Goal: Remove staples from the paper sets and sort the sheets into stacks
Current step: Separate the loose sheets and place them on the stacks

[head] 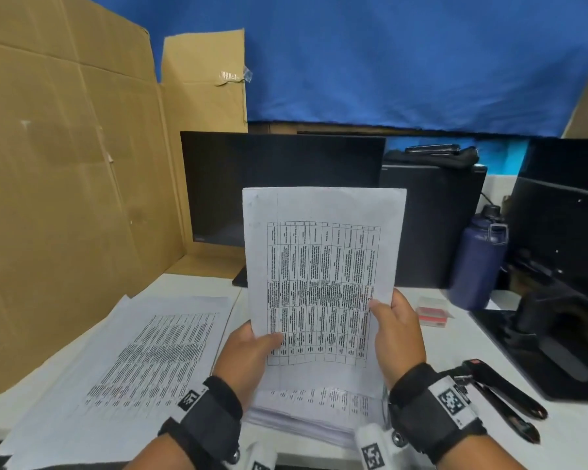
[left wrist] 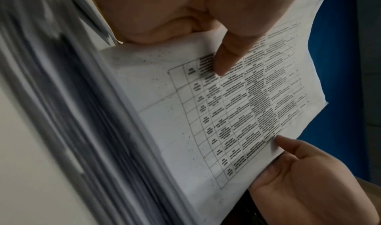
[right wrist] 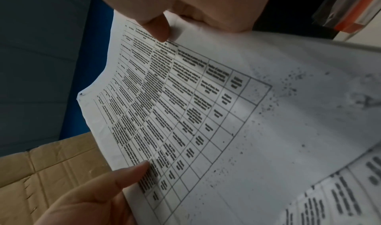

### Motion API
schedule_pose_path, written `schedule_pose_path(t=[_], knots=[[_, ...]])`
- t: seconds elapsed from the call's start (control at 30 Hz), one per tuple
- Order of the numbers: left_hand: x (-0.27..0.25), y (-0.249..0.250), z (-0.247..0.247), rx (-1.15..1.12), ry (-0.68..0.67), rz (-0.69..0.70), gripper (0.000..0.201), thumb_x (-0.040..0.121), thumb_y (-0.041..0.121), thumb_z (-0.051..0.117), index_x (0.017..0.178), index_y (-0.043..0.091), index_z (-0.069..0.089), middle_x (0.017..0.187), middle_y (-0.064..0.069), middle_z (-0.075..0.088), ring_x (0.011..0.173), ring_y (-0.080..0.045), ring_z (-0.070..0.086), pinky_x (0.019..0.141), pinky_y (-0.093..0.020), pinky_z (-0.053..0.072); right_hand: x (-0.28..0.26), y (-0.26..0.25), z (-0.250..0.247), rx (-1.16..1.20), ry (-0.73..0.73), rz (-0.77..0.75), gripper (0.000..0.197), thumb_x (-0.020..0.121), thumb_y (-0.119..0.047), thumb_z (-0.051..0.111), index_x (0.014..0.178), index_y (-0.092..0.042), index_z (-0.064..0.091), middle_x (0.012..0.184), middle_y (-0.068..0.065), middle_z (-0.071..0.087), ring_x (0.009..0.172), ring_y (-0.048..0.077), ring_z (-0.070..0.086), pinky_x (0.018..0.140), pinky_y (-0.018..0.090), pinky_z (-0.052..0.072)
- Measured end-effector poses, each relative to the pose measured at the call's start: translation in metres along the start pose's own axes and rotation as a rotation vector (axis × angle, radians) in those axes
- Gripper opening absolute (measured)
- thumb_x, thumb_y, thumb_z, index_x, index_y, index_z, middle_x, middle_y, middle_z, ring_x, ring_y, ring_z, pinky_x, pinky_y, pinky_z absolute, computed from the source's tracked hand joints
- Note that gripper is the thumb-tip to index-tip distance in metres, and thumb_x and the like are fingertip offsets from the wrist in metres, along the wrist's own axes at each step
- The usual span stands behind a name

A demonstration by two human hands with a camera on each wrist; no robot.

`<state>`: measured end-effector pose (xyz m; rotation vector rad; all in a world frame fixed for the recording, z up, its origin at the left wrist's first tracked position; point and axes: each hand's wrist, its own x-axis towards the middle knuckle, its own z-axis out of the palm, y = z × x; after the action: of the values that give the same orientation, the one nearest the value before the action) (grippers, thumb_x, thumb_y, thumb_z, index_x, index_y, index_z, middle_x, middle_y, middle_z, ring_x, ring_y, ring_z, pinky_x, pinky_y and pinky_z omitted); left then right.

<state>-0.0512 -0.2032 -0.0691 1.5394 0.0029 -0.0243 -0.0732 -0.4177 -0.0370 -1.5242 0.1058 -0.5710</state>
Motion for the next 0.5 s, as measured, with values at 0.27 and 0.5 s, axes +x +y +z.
schedule_pose_path(t=[0.27, 0.5], knots=[[-0.002, -0.001, 0.001, 0.101, -0.007, 0.082, 0.021, 0.097, 0.018, 0.069, 0.117, 0.022, 0.071, 0.108, 0.007, 0.080, 0.106, -0.014, 0.073, 0.099, -0.040, 0.056, 0.003, 0.004, 0.001, 0.005, 0.005, 0.015, 0.024, 0.101, -0.008, 0.050, 0.107, -0.022, 0.069, 0.102, -0.018, 0.076, 0.095, -0.001, 0.069, 0.083, 0.026, 0.050], [0.004, 0.005, -0.001, 0.098, 0.021, 0.087, 0.015, 0.093, 0.016, 0.074, 0.106, 0.022, 0.076, 0.100, 0.006, 0.081, 0.099, -0.017, 0.076, 0.095, -0.041, 0.059, 0.018, -0.017, -0.002, 0.003, 0.045, -0.095, 0.016, 0.099, -0.008, 0.053, 0.101, -0.022, 0.059, 0.103, -0.005, 0.072, 0.100, 0.014, 0.068, 0.090, 0.037, 0.053]])
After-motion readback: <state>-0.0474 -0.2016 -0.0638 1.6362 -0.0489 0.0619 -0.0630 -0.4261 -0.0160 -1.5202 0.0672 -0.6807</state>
